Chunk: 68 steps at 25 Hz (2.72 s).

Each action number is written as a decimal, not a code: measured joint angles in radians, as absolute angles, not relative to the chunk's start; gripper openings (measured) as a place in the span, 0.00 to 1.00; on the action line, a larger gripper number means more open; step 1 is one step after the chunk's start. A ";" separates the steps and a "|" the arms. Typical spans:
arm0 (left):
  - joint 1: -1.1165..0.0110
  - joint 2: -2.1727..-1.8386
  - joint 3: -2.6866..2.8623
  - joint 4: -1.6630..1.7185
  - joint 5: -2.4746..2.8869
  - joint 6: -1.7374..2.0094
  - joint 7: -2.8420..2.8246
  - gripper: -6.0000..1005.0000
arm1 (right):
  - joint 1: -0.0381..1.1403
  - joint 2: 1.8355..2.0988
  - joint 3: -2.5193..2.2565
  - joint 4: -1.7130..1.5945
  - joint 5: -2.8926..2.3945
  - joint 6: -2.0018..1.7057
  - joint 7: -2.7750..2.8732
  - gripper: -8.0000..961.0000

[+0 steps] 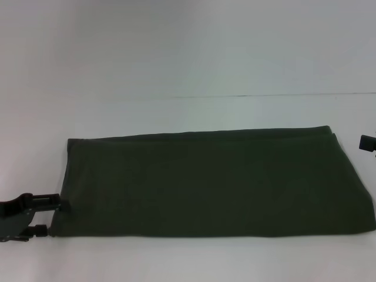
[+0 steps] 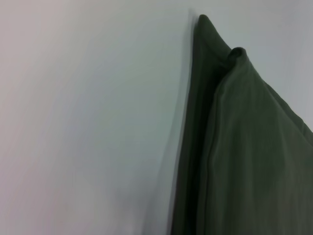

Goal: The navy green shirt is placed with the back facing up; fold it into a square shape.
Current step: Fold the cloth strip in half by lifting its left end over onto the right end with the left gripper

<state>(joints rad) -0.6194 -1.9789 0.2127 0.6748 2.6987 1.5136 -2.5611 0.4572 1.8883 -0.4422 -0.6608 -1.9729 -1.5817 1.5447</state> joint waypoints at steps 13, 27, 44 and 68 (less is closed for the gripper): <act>-0.627 -1.976 0.233 0.644 2.698 1.487 -2.561 0.88 | 0.464 1.889 -0.442 -0.661 -1.973 -1.582 1.545 0.97; -0.648 -1.973 0.241 0.591 2.698 1.455 -2.569 0.88 | 0.472 1.888 -0.439 -0.660 -1.972 -1.581 1.544 0.97; -0.685 -1.968 0.266 0.525 2.691 1.393 -2.577 0.88 | 0.471 1.888 -0.429 -0.660 -1.966 -1.587 1.542 0.97; -0.707 -1.968 0.261 0.514 2.688 1.367 -2.599 0.84 | 0.479 1.888 -0.428 -0.661 -1.965 -1.583 1.543 0.97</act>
